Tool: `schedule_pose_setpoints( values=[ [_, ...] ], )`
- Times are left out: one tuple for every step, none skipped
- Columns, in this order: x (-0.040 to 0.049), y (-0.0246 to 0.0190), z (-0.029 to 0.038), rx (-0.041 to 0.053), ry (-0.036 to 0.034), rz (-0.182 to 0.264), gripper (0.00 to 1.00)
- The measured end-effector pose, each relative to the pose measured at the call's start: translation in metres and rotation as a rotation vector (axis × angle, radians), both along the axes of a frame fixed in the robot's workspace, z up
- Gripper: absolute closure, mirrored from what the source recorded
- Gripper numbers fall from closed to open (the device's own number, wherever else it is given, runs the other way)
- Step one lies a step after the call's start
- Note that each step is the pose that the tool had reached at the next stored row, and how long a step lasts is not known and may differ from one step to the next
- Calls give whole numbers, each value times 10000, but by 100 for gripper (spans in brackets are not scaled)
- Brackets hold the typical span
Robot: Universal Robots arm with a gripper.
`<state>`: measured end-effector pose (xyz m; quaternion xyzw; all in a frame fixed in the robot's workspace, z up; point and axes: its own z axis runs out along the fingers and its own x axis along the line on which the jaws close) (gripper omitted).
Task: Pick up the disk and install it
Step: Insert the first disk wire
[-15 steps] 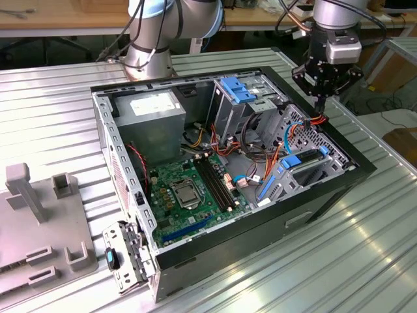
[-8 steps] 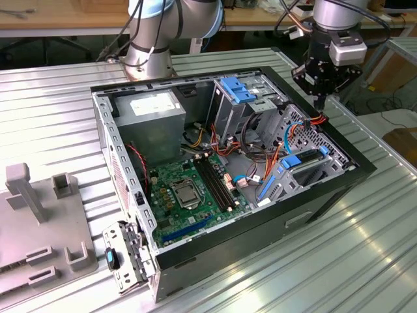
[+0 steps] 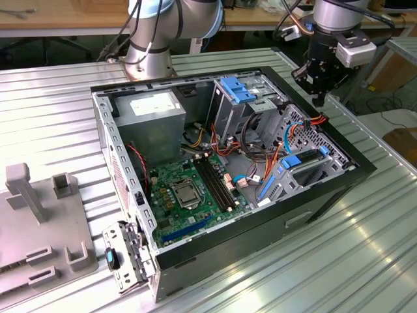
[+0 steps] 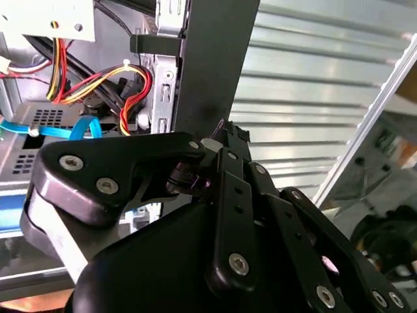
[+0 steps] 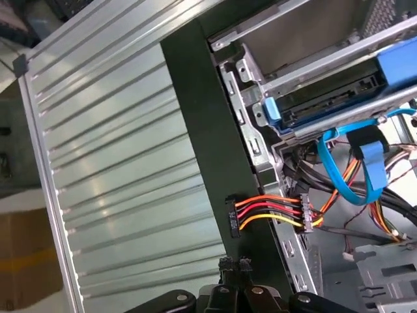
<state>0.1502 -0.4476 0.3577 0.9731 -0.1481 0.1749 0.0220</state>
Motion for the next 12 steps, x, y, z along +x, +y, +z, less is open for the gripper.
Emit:
schedule_pose_setpoints(
  values=[
    [0,0,0,-46,0,140,89],
    [0,-1,0,-128,0,340,89],
    [0,-1,1,-155,1,388,89],
    [0,-1,1,-156,0,388,89],
    [0,-1,1,-156,0,389,83],
    [0,-1,1,-157,0,389,76],
    [0,-1,1,-156,1,394,70],
    [0,0,2,-159,-1,505,70],
    [0,-2,0,-159,-1,631,64],
    [0,-6,0,-163,-2,670,64],
    [-1,-11,1,-166,-2,695,64],
    [-1,-27,1,-167,-2,733,64]
  ],
)
